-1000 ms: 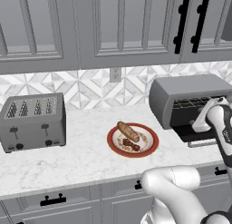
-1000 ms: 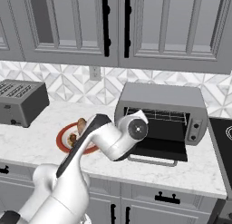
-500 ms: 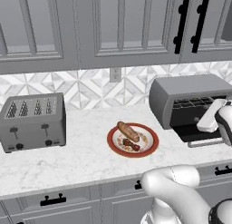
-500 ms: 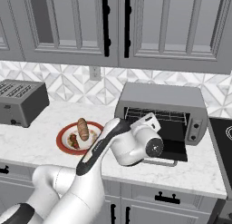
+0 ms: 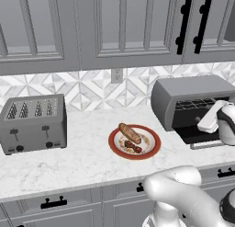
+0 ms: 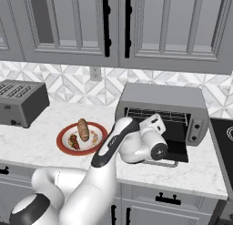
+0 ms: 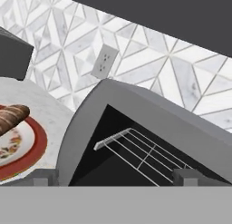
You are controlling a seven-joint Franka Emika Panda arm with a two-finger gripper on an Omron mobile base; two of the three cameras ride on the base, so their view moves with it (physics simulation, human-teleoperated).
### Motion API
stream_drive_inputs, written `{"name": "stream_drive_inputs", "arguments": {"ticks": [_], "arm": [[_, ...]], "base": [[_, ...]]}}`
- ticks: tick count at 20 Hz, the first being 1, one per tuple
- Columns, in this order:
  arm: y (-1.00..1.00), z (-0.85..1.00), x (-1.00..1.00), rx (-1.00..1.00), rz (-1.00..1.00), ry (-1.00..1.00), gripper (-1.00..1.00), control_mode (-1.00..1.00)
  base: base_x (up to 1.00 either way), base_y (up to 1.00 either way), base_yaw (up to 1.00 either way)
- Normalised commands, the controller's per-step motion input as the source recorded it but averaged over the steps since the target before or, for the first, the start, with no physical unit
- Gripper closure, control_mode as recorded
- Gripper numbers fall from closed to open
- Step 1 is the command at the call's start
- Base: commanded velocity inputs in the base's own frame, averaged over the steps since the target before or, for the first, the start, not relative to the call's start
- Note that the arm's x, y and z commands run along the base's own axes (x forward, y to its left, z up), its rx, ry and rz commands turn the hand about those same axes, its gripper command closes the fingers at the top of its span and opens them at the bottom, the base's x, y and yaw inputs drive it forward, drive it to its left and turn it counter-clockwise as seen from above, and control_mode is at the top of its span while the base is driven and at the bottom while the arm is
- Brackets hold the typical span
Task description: Pick up the kebab skewer and baguette bread, and place them inside the toaster oven. Close the toaster oven door and start by setting the timer.
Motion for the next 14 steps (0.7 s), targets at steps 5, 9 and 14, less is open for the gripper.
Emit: {"name": "stream_drive_inputs", "arguments": {"ticks": [5, 9, 14], "arm": [[-0.03, -0.33, 0.18, 0.01, 0.00, -0.01, -1.00, -1.00], [-0.06, 0.00, 0.31, 0.00, 0.00, 0.00, -1.00, -1.00], [-0.04, -0.05, 0.29, 0.00, 0.00, 0.00, -1.00, -1.00]], "base": [[0.00, 0.00, 0.00], [0.00, 0.00, 0.00], [0.00, 0.00, 0.00]]}}
